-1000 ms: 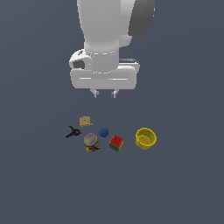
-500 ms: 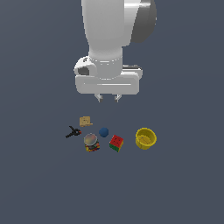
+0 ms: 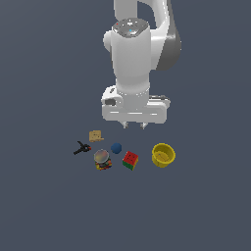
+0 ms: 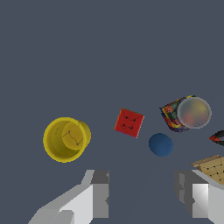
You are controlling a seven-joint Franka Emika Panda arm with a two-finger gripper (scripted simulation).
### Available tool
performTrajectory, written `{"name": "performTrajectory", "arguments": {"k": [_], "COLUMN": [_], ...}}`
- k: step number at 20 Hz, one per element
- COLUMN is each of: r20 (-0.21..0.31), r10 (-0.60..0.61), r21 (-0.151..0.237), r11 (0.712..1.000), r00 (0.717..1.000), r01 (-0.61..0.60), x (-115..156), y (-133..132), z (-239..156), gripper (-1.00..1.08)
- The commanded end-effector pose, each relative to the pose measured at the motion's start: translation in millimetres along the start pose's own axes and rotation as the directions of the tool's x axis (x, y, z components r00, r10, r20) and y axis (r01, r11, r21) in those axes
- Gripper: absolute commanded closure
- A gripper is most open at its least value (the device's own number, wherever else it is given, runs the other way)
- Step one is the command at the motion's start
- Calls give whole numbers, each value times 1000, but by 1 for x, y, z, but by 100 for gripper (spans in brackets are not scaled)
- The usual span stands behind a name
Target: Pick up a designated object from a clutter of objects.
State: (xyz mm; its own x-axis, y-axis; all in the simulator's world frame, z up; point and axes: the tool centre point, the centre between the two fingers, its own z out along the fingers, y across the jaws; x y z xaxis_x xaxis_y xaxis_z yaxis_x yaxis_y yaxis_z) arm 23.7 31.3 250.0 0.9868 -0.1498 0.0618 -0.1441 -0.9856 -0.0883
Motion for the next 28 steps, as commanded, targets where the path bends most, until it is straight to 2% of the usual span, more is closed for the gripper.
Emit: {"name": "performTrajectory", "arguments": {"k": [1, 9, 15, 22, 28], "r20": [-6, -17, -17, -16, -15], "r10": [36, 168, 252, 308, 317], "r21": [20, 79, 107, 121, 122], "r11": [999, 983, 963, 945, 942], "r00": [999, 986, 968, 951, 948], "r01": [-36, -166, -248, -304, -313], "x": [0, -10, -22, -32, -34], "y": [-14, -52, -71, -81, -83], "z": [22, 92, 131, 156, 160], "gripper": [-20, -20, -20, -20, -20]}}
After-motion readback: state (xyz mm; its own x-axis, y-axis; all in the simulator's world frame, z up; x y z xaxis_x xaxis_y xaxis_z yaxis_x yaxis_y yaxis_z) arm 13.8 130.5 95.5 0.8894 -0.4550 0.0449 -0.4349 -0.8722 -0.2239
